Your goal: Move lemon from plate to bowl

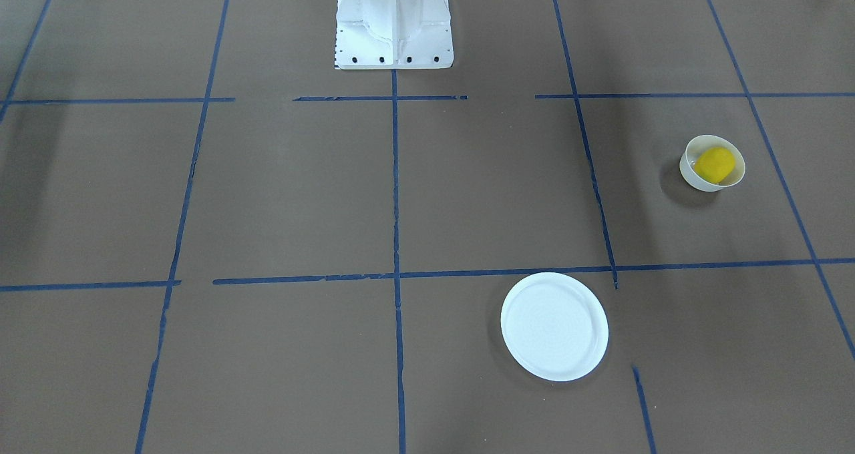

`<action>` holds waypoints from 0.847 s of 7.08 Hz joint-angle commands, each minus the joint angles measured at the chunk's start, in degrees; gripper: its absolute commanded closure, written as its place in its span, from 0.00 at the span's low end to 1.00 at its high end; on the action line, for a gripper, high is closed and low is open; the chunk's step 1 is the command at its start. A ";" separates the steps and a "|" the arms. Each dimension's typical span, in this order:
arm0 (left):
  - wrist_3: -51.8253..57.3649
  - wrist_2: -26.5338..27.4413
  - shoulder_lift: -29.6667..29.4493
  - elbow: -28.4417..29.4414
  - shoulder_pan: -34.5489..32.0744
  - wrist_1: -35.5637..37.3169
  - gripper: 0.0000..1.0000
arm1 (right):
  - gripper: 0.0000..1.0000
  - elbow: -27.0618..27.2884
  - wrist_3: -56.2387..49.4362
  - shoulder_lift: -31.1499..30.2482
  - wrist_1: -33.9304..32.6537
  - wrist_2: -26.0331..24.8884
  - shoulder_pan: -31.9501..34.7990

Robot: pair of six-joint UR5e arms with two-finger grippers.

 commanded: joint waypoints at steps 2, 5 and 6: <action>0.00 -0.08 -0.22 0.06 0.06 0.01 0.00 | 0.00 0.00 0.00 0.00 0.00 0.00 0.00; 0.00 -0.17 -0.48 0.14 0.06 0.01 0.00 | 0.00 0.00 0.00 0.00 0.00 0.00 0.00; -0.09 -0.08 -0.57 0.23 0.06 0.01 0.00 | 0.00 0.00 0.00 0.00 0.00 0.00 0.00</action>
